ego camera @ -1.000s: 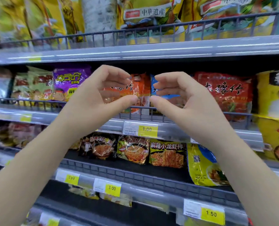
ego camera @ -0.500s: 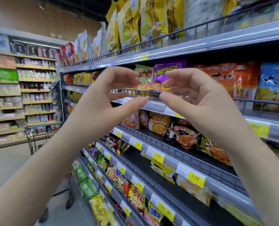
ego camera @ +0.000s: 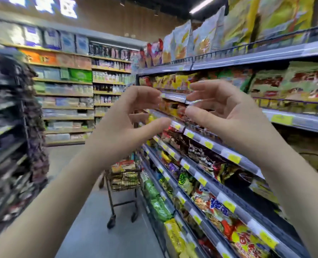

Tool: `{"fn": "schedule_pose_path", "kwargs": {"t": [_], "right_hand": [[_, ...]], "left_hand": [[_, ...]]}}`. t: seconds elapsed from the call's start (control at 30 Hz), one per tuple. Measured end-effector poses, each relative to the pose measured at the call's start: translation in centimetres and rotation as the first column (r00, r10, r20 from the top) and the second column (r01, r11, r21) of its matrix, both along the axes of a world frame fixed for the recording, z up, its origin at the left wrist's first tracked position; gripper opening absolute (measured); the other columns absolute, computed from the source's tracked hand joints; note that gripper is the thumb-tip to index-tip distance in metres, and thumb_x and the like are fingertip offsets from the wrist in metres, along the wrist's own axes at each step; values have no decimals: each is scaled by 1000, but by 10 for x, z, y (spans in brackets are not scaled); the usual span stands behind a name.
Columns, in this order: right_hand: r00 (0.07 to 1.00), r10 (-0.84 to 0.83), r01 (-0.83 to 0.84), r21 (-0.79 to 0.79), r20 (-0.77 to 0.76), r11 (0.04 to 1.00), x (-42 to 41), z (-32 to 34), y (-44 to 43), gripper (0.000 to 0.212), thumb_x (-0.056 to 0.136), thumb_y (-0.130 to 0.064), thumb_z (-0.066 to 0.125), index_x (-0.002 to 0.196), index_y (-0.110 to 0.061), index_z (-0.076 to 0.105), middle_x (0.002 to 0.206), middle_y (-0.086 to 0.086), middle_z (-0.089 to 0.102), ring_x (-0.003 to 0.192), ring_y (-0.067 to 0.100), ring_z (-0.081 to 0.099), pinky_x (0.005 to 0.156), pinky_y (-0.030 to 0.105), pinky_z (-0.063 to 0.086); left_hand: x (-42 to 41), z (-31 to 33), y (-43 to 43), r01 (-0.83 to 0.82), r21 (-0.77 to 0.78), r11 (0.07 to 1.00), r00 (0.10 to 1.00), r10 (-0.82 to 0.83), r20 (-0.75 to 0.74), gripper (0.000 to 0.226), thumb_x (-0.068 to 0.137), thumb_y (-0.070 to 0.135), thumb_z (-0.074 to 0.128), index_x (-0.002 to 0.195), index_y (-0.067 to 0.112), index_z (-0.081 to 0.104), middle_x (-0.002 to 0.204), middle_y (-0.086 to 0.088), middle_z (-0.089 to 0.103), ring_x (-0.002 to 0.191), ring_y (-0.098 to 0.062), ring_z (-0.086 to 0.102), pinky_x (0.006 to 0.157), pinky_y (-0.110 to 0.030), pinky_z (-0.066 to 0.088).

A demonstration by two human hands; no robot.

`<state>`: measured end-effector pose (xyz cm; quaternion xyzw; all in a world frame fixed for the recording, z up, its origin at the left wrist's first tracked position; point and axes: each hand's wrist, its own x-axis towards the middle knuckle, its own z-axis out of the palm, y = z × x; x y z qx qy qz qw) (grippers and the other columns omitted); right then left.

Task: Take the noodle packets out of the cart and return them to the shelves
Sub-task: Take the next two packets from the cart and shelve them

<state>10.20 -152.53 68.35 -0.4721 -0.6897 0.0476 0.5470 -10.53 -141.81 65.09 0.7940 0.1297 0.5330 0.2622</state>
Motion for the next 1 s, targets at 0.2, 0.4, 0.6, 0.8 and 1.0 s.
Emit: {"fn": "schedule_pose_path", "kwargs": {"t": [0.2, 0.4, 0.6, 0.8, 1.0], "right_hand": [[995, 93, -95, -58, -37, 994, -61, -19, 105, 44, 83, -39, 77, 125, -33, 64, 116, -11, 72, 103, 6, 71, 90, 27, 57], [982, 178, -184, -104, -65, 977, -76, -40, 192, 39, 89, -33, 77, 126, -34, 65, 117, -13, 72, 105, 4, 70, 89, 25, 59], [961, 261, -272, -152, -92, 950, -51, -74, 289, 45, 82, -42, 75, 125, -35, 64, 117, -16, 72, 106, 4, 70, 90, 25, 58], [940, 310, -331, -161, -143, 930, 16, -90, 393, 49, 80, -46, 75, 126, -37, 64, 120, -19, 70, 109, 1, 69, 91, 23, 57], [905, 363, -412, -239, -223, 880, 54, -118, 491, 48, 83, -36, 78, 129, -33, 64, 120, -15, 71, 109, 4, 70, 94, 22, 56]], "left_hand": [[-71, -16, 86, -116, -53, 992, 993, 115, -19, 46, 84, 45, 80, 123, 34, 59, 123, 15, 67, 124, -7, 62, 104, -41, 53], [-99, -38, 155, -204, -115, 972, 979, 203, -21, 50, 81, 46, 79, 126, 34, 60, 122, 12, 68, 122, -9, 64, 102, -41, 54], [-80, -63, 234, -284, -186, 941, 958, 273, -81, 53, 81, 42, 84, 126, 28, 60, 125, 8, 69, 122, -10, 64, 104, -43, 53], [-19, -72, 328, -323, -229, 918, 946, 303, -118, 53, 83, 41, 83, 128, 26, 60, 125, 7, 70, 122, -12, 65, 105, -42, 52], [20, -98, 409, -353, -308, 883, 936, 327, -134, 57, 78, 44, 83, 127, 28, 60, 124, 9, 70, 121, -10, 65, 101, -34, 53]]}}
